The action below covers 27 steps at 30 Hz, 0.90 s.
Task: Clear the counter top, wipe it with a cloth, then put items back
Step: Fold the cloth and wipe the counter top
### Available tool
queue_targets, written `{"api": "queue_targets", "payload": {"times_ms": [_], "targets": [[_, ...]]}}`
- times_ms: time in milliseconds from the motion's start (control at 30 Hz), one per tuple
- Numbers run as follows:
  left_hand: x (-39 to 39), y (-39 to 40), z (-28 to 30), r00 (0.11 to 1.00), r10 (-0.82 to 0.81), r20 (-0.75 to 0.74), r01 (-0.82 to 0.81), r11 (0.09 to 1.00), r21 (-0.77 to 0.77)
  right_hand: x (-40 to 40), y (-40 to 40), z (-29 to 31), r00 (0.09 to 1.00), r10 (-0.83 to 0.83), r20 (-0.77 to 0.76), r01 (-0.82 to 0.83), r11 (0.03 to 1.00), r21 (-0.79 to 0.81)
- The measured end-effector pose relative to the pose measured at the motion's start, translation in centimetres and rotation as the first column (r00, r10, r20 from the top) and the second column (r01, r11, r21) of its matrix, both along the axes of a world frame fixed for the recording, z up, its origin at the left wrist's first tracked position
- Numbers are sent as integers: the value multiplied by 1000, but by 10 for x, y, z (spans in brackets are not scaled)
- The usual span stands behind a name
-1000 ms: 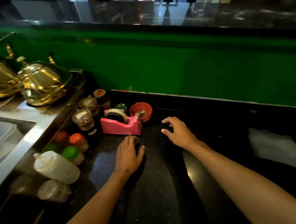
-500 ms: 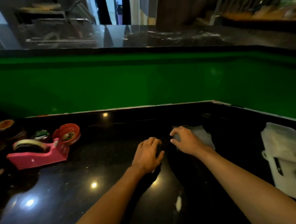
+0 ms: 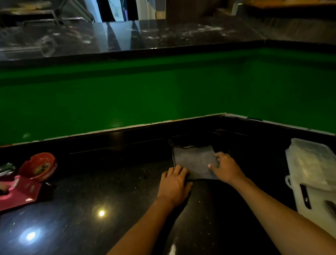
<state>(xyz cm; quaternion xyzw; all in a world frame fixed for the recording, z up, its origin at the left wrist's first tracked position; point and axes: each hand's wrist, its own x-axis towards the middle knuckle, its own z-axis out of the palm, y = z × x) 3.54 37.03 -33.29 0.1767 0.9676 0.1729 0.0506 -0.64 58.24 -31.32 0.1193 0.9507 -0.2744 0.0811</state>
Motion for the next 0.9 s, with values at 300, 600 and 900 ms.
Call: {"api": "queue_targets", "payload": {"times_ms": [300,600,900], "targets": [[-33,25,29,939,314,137,-342,835,432,1,-29,3,968,-45,-249,-32,954,-299],[-46,24,31,679,347,648,-734,351,581,41,-69,6,868,261,-423,-390,886,-253],[-8,-10,53,662,154,734,-749,112,653,43,-67,9,993,-104,-52,45,759,-650]]}}
